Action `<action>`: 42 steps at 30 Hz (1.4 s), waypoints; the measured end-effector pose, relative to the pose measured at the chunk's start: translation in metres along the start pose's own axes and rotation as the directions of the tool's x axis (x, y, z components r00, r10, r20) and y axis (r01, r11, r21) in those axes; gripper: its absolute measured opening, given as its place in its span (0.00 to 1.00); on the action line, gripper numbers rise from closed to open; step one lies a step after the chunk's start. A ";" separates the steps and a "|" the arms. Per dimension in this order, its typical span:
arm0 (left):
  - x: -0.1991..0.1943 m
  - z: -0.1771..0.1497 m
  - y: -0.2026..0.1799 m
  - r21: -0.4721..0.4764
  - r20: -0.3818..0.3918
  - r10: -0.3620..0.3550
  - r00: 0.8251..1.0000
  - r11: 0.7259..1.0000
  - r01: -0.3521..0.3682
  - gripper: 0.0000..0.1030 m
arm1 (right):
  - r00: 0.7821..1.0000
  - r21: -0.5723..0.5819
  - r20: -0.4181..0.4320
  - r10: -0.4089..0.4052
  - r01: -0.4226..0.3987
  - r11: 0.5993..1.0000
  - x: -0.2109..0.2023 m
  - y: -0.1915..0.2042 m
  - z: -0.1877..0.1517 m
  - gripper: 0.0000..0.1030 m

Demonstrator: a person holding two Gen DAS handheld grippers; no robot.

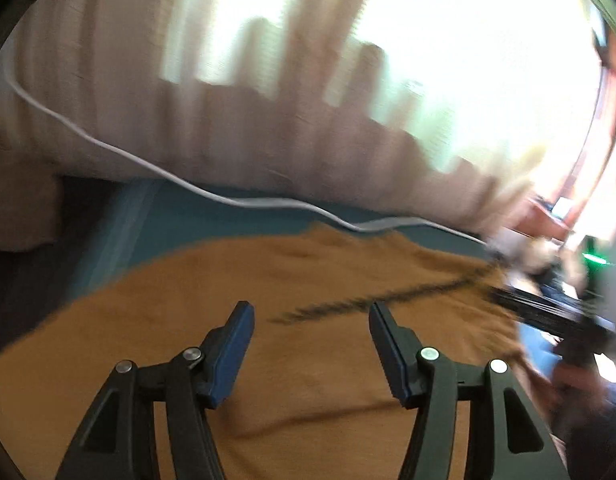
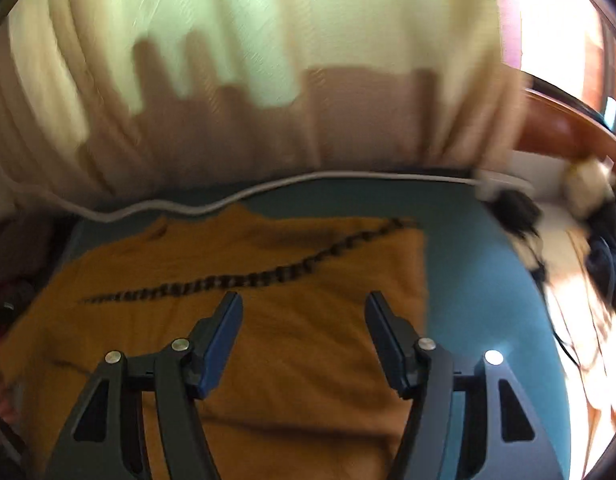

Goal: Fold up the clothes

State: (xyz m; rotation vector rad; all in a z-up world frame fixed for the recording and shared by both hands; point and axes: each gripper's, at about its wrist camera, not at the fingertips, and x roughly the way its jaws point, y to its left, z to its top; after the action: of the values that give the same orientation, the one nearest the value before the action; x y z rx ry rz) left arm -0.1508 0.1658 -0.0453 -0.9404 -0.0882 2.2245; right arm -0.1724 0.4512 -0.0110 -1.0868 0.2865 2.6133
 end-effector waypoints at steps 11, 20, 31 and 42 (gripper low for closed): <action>0.065 -0.012 0.012 0.000 -0.146 0.065 0.987 0.998 -0.066 0.59 | 0.990 0.021 -0.088 -0.107 0.110 0.994 0.043 -0.035 -0.003 0.64; 0.047 -0.012 -0.001 0.042 -0.156 0.111 0.982 0.994 -0.105 0.59 | 0.992 0.007 -0.088 -0.089 0.090 0.996 0.007 -0.020 -0.008 0.65; 0.043 -0.032 -0.020 0.190 -0.171 0.228 0.959 0.962 -0.195 0.68 | 0.994 -0.105 -0.106 -0.024 0.013 0.994 -0.010 0.018 -0.055 0.75; -0.063 -0.051 0.024 -0.037 -0.085 0.155 0.984 0.987 -0.159 0.76 | 0.996 -0.069 -0.079 0.029 -0.035 0.997 -0.022 0.040 -0.051 0.76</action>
State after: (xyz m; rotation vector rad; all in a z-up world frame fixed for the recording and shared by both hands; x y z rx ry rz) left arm -0.1007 0.0977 -0.0521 -1.0954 -0.0259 2.3325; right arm -0.1383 0.3943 -0.0280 -1.2190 0.2323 2.6312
